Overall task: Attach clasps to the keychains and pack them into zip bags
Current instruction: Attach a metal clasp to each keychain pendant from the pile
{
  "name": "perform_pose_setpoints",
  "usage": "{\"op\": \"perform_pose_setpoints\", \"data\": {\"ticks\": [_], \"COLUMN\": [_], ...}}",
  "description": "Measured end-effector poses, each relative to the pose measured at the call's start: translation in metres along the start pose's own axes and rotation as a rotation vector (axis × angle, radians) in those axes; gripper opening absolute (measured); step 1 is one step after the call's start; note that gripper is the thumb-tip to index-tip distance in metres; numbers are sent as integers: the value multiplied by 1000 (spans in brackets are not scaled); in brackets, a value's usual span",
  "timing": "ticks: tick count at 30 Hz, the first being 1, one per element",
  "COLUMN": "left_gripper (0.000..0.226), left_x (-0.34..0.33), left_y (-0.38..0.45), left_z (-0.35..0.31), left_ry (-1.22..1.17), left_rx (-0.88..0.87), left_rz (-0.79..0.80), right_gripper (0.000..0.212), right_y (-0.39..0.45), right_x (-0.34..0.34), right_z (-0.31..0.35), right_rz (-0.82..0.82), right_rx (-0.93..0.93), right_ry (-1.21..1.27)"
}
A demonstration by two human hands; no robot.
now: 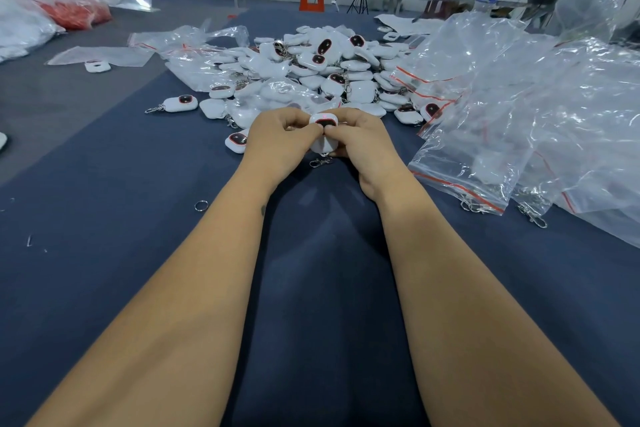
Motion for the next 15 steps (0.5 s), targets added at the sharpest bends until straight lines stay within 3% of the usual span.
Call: {"op": "perform_pose_setpoints", "data": {"ticks": [6,9,11,15], "left_gripper": [13,21,32,51], "left_x": [-2,-2,-1,-1], "left_y": [2,5,8,3], "left_z": [1,2,5,3], "left_ry": [3,-86,-2,138], "left_rx": [-43,28,-1,-94], "left_rz": [-29,-54,-81,-121], "right_gripper": [24,22,21,14], "right_y": [0,0,1,0], "right_x": [0,5,8,7], "right_z": [2,5,6,7], "right_rz": [-45,-198,-285,-308], "right_rx": [10,14,18,1], "right_ry": [42,229,391,782]}}
Point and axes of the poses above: each hand's wrist, its own y-axis towards the middle knuckle, its own x-axis out of the back of the hand, z = x × y, the point moved 3 cm from there along y, towards the middle knuckle, and after that the axes turned 11 degrees about x, right-handed, at the moved point
